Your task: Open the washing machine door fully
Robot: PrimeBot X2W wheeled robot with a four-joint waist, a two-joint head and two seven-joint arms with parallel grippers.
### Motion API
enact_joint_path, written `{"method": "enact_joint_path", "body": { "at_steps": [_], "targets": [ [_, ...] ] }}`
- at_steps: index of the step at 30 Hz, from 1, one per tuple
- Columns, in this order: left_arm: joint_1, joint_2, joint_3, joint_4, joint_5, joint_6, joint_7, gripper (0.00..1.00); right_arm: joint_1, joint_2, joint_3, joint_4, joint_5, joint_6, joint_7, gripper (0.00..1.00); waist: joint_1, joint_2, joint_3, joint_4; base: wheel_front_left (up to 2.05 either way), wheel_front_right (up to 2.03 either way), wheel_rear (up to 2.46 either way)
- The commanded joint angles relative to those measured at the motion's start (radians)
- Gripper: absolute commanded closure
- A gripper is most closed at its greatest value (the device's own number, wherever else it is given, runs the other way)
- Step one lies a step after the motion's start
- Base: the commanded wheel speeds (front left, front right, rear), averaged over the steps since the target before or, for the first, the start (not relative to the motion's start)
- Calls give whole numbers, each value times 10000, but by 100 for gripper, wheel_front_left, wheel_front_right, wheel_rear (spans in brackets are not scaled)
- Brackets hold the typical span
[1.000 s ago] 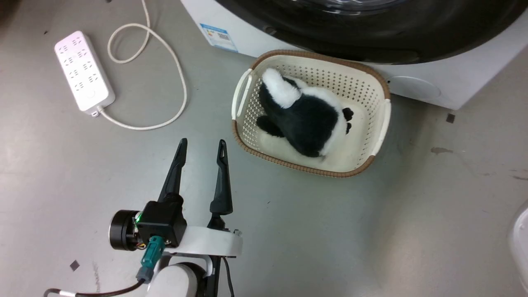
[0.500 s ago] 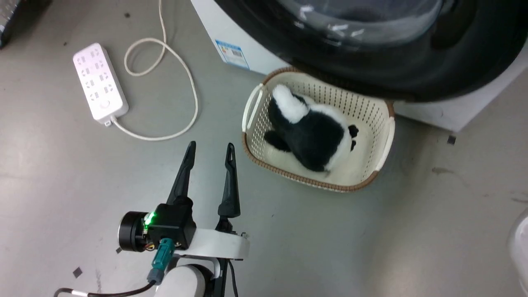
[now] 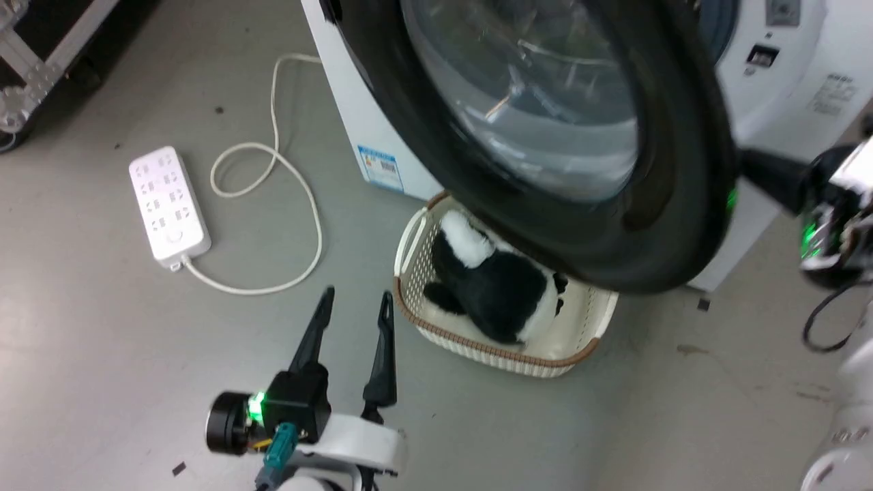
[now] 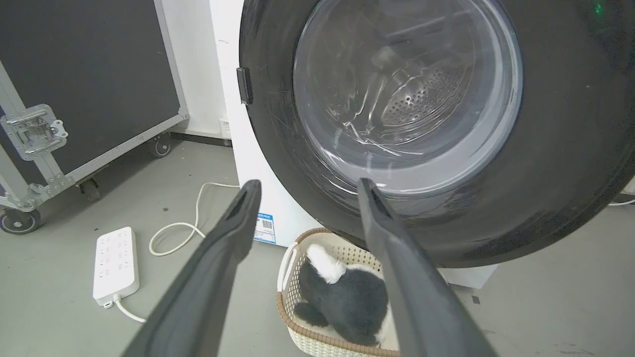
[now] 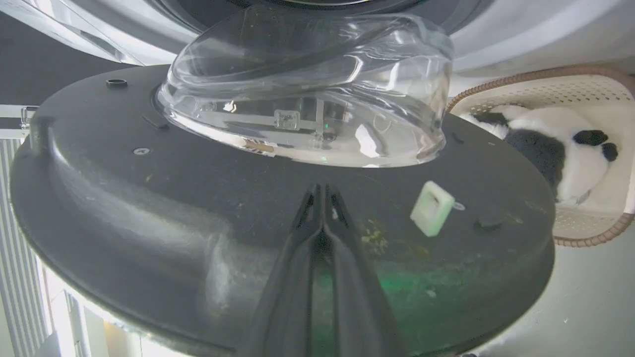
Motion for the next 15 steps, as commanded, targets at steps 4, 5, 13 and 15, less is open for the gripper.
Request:
{"method": "enact_joint_path", "body": {
  "at_steps": [4, 5, 13, 15],
  "targets": [
    [661, 12, 235, 219, 101, -234, -55, 0, 1469, 71, 1955, 349, 2108, -6, -178, 100, 2, 0, -723, -123, 0, 0, 0],
    [728, 12, 271, 243, 123, -265, -55, 0, 1649, 71, 2292, 358, 2469, -6, -241, 100, 2, 0, -780, -125, 0, 0, 0],
    [1041, 12, 475, 353, 263, -486, -55, 0, 3382, 72, 5596, 105, 5261, -6, -1241, 100, 2, 0, -1098, -20, 0, 0, 0],
    [1075, 12, 491, 356, 264, -501, -55, 0, 3727, 72, 6358, -253, 5582, -6, -1556, 100, 2, 0, -1133, 2, 0, 0, 0]
  ]
}}
